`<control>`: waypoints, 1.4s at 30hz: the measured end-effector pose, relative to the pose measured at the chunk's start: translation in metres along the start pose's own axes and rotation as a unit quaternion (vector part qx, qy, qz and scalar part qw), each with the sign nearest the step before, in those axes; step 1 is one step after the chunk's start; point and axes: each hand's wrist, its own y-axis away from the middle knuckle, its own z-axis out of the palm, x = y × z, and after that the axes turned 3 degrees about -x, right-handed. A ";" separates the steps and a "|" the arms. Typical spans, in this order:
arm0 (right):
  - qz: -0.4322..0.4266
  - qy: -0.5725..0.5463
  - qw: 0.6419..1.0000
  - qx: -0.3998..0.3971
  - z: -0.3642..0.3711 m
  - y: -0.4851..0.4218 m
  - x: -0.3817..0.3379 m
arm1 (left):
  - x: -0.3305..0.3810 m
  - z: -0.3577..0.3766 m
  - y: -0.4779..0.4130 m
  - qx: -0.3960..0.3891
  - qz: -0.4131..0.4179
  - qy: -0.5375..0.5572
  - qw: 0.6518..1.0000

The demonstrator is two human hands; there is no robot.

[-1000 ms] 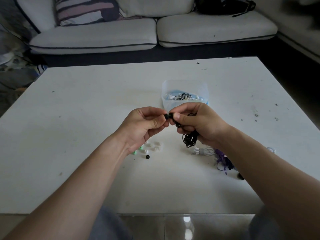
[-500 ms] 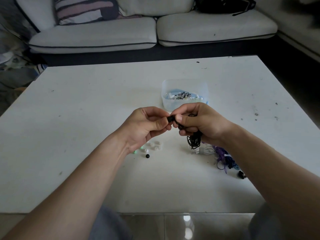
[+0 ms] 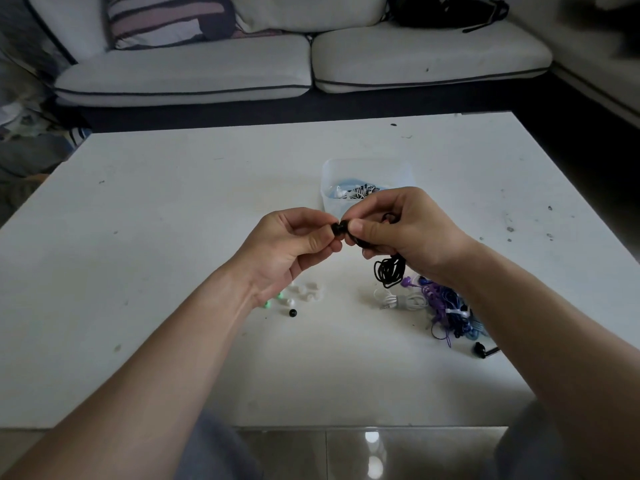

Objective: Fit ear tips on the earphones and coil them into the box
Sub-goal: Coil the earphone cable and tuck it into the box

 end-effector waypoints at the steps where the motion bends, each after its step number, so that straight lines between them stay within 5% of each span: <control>1: 0.000 0.003 1.000 0.002 -0.001 0.000 -0.001 | 0.000 0.000 -0.001 0.003 -0.003 0.003 1.000; 19: 0.000 0.090 0.996 0.016 -0.002 0.000 0.000 | -0.002 -0.001 -0.002 0.020 -0.028 -0.024 0.999; 42: 0.076 -0.157 0.983 -0.061 0.000 -0.002 0.016 | -0.008 0.001 -0.003 0.015 -0.002 -0.046 0.999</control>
